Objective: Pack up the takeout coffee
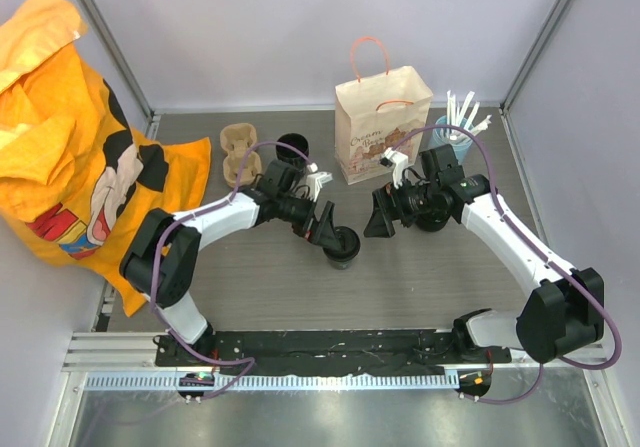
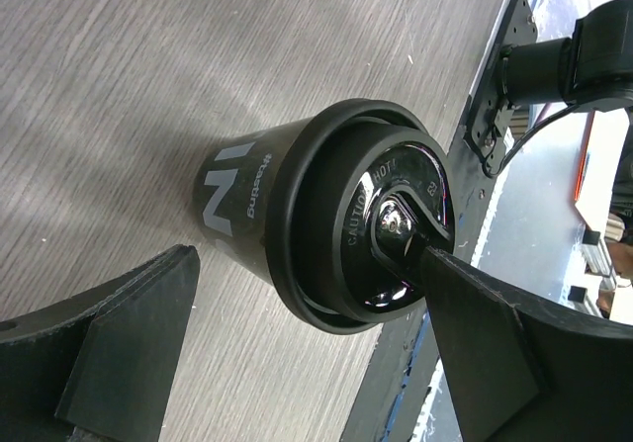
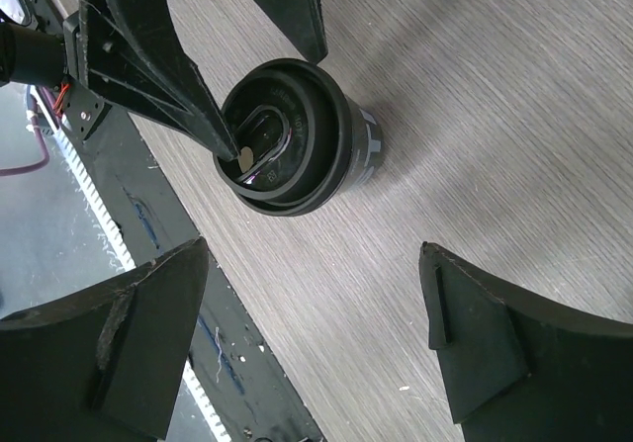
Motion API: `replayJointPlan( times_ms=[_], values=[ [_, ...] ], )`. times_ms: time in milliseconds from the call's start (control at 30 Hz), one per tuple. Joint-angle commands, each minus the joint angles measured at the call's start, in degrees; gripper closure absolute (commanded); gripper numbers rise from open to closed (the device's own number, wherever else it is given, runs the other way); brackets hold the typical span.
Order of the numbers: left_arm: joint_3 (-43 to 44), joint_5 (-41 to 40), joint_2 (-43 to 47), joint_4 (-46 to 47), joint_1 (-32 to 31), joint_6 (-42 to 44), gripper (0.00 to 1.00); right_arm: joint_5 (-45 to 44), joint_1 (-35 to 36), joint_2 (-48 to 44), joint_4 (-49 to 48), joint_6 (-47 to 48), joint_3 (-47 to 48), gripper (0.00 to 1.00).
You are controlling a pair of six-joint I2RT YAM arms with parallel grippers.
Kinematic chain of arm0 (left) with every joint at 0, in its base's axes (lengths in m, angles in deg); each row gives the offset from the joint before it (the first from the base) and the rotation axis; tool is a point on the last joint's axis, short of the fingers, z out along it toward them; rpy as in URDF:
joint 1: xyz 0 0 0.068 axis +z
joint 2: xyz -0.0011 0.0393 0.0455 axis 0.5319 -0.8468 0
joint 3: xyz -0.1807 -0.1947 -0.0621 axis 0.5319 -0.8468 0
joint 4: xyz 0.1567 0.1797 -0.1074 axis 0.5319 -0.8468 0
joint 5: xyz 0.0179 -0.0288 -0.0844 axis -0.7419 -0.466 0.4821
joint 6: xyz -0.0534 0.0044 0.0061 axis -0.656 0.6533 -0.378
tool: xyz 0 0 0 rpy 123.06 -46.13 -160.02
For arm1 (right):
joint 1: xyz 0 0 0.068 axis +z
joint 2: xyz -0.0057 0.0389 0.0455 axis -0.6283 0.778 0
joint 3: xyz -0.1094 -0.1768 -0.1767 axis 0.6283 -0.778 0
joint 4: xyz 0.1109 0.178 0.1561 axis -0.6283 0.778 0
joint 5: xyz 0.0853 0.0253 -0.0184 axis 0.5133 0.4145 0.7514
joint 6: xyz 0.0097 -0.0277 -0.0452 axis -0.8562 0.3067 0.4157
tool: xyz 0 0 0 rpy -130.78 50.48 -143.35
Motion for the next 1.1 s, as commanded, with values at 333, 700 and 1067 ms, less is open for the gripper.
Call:
replayJointPlan(
  times_ms=[333,700,1067],
  values=[
    [5.2,-2.2,-3.3,0.7,-0.3,-1.3,0.0,1.9,-0.1,-1.6,-1.3,1.1,-1.0,0.11],
    [4.9,-3.4,-3.4,0.3,-0.3,0.0,0.16,2.5,-0.2,-0.8,-1.5,1.2,-1.5,0.13],
    [3.2,-7.8,-3.1,0.2,-0.3,0.6,0.37,3.6,0.0,2.2,-2.7,-1.6,-1.7,0.2]
  ],
)
